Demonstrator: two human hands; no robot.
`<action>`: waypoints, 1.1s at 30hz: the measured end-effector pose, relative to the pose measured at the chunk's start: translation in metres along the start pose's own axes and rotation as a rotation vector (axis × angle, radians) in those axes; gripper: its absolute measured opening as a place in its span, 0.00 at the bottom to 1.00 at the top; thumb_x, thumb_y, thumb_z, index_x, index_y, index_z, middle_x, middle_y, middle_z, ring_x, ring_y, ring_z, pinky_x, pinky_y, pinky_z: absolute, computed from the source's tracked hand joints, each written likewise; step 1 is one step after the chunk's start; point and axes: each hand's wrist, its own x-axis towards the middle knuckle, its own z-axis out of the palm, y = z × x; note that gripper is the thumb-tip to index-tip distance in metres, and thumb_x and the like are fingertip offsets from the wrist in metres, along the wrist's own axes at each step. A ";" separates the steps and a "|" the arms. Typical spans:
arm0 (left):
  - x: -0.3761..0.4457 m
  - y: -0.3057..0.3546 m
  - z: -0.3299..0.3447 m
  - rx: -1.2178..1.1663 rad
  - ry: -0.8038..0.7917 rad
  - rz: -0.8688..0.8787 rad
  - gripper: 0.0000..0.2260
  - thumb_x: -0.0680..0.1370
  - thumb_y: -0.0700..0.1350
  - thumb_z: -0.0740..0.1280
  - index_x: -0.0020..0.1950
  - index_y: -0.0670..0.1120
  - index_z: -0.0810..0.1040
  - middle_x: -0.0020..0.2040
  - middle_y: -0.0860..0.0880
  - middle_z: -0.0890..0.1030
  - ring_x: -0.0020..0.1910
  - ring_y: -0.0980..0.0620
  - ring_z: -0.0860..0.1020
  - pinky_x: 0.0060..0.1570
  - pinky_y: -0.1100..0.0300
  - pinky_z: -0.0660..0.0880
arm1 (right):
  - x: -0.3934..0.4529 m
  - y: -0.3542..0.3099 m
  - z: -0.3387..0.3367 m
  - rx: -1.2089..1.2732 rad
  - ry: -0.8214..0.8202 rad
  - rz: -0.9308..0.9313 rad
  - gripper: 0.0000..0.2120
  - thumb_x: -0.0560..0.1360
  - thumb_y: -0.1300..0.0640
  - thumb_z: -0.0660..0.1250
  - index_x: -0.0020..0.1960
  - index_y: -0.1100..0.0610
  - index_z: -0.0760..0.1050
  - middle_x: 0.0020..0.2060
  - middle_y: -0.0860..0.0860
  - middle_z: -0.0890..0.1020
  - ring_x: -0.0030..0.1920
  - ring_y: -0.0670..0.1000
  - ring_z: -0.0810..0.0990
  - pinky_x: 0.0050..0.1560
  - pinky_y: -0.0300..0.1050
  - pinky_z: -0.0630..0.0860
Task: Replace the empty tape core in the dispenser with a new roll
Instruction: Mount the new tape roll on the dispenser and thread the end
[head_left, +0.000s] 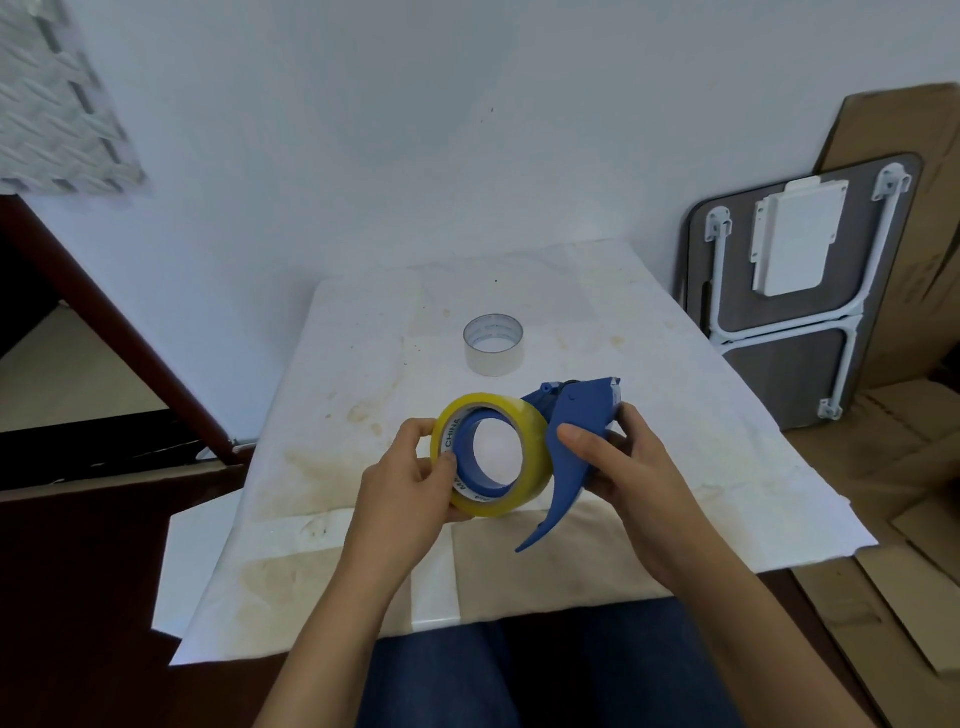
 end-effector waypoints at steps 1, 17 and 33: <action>-0.001 0.001 0.000 -0.033 -0.031 -0.019 0.08 0.83 0.47 0.61 0.61 0.54 0.73 0.45 0.48 0.86 0.39 0.50 0.87 0.38 0.59 0.85 | 0.000 0.000 -0.001 0.011 0.003 0.002 0.32 0.61 0.45 0.73 0.63 0.51 0.72 0.52 0.52 0.85 0.51 0.52 0.85 0.49 0.45 0.82; 0.000 0.006 -0.019 0.189 -0.165 0.155 0.13 0.80 0.53 0.64 0.63 0.56 0.81 0.53 0.55 0.86 0.41 0.58 0.86 0.48 0.57 0.84 | 0.001 0.009 -0.013 0.071 -0.115 0.055 0.27 0.69 0.51 0.75 0.65 0.53 0.72 0.49 0.51 0.85 0.48 0.51 0.85 0.47 0.43 0.81; -0.009 0.008 -0.015 -0.251 -0.544 -0.081 0.24 0.70 0.59 0.69 0.61 0.49 0.79 0.49 0.50 0.88 0.50 0.56 0.84 0.57 0.61 0.77 | -0.002 0.008 -0.022 0.363 -0.243 0.097 0.25 0.65 0.45 0.77 0.60 0.51 0.82 0.55 0.55 0.83 0.53 0.56 0.82 0.59 0.55 0.78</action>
